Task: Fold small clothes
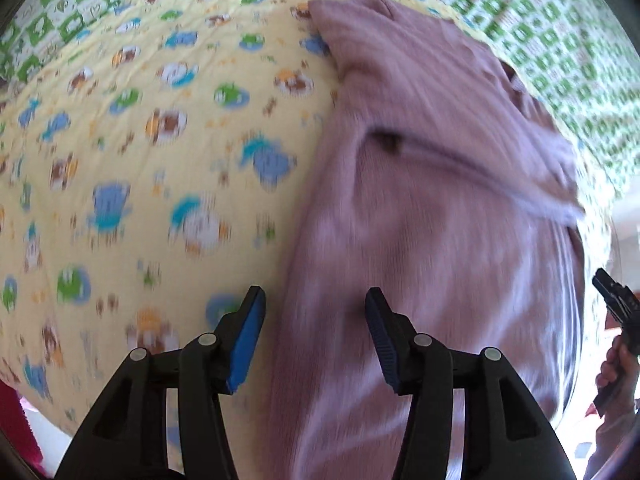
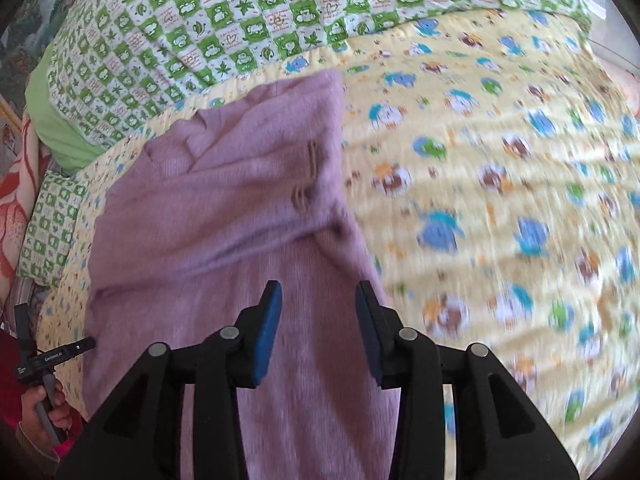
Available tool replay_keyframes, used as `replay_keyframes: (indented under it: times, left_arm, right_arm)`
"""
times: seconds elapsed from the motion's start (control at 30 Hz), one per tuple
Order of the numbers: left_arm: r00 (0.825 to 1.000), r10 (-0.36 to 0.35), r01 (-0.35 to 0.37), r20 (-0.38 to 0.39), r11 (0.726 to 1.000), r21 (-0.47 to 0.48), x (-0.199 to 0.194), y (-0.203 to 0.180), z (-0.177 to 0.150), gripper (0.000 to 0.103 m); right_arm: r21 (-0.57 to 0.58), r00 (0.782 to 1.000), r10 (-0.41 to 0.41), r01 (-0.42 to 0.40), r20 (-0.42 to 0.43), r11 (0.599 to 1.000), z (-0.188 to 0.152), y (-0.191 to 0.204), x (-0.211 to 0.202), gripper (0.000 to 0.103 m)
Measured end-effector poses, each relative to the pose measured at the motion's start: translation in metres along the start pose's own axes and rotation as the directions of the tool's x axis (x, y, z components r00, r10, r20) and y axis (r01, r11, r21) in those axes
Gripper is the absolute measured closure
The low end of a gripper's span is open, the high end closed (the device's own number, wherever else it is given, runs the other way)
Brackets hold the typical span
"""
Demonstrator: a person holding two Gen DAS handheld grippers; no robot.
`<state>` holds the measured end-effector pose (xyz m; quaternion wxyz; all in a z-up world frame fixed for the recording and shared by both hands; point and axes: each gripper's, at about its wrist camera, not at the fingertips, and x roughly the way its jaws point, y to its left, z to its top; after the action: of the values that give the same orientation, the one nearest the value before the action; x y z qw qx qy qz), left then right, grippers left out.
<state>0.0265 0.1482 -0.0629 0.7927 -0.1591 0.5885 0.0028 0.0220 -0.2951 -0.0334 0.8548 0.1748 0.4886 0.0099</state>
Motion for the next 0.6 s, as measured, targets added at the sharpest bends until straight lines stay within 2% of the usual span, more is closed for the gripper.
replay_keyframes:
  times: [0.17, 0.6]
  left_arm:
    - [0.999, -0.036, 0.037, -0.032, 0.998, 0.041, -0.013, 0.007, -0.044, 0.043]
    - [0.988, -0.136, 0.140, -0.076, 0.989, 0.054, -0.022, 0.023, -0.108, 0.035]
  right_arm:
    - [0.036, 1.000, -0.002, 0.002, -0.011, 0.999, -0.045, -0.008, -0.026, 0.063]
    - [0.118, 0.999, -0.003, 0.008, -0.046, 0.993, -0.138, -0.032, -0.082, 0.063]
